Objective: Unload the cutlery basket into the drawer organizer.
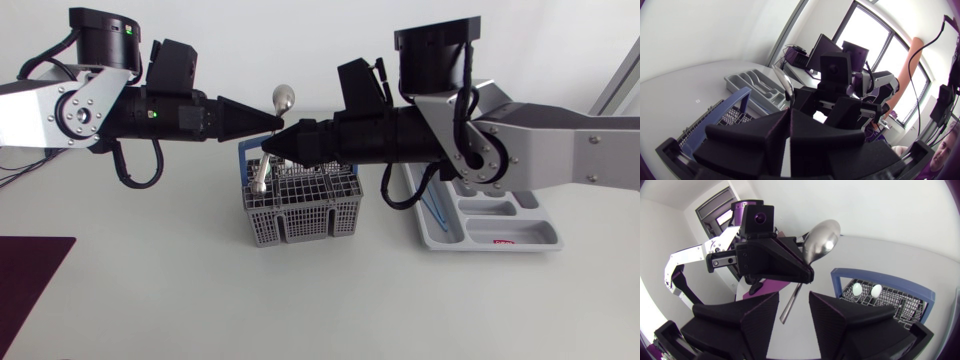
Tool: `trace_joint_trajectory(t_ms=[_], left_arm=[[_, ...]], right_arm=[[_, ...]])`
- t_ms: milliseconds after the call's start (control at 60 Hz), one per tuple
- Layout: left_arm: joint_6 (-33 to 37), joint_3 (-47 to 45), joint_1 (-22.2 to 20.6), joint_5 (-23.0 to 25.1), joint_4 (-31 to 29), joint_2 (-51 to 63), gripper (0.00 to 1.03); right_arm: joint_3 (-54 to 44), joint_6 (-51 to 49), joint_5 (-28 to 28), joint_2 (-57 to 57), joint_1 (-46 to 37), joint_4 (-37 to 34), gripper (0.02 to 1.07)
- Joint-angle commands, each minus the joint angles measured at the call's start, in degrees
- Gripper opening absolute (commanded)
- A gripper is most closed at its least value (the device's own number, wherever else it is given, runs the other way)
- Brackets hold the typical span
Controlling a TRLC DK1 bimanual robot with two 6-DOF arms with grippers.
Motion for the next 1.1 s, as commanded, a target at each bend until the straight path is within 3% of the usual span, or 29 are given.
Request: trace_joint_trajectory(t_ms=[0, 250, 350, 667, 783, 933, 1017, 1083], left_arm=[[-1.76, 0.52, -0.38, 1.52, 0.75, 0.46, 0.2], [-1.76, 0.52, -0.38, 1.61, 0.83, 0.72, 0.2], [-1.84, 0.6, -0.38, 1.61, 0.92, 0.9, 0.2], [-1.93, 0.96, 0.41, 1.61, 1.01, 0.9, 0.23], [-2.02, 1.22, 0.93, 1.61, 1.01, 0.72, 0.46], [-1.67, 1.13, 1.37, 1.87, 0.83, -0.33, 0.87], [-1.32, 0.52, 1.9, 2.4, 0.75, -1.12, 0.97], [-0.88, 0.34, 2.43, 2.66, 0.57, -1.56, 0.98]], right_arm=[[1.29, 2.06, -0.51, 1.65, 0.48, 0.7, 0.41], [1.12, 2.06, -0.51, 2.35, 1.36, 1.14, 0.24], [0.94, 2.06, -0.51, 2.35, 1.54, 1.5, 0.12], [0.77, 1.97, -0.86, 2.0, 1.27, 1.14, 0.08], [1.03, 1.8, -0.86, 1.91, 0.92, 0.18, 0.08], [0.77, 0.83, -0.86, 1.56, 0.48, -1.32, 0.08], [0.41, 0.74, -0.69, 1.21, -0.04, -1.49, 0.08], [0.41, 0.39, -0.25, 0.77, -0.48, -2.11, 0.08]])
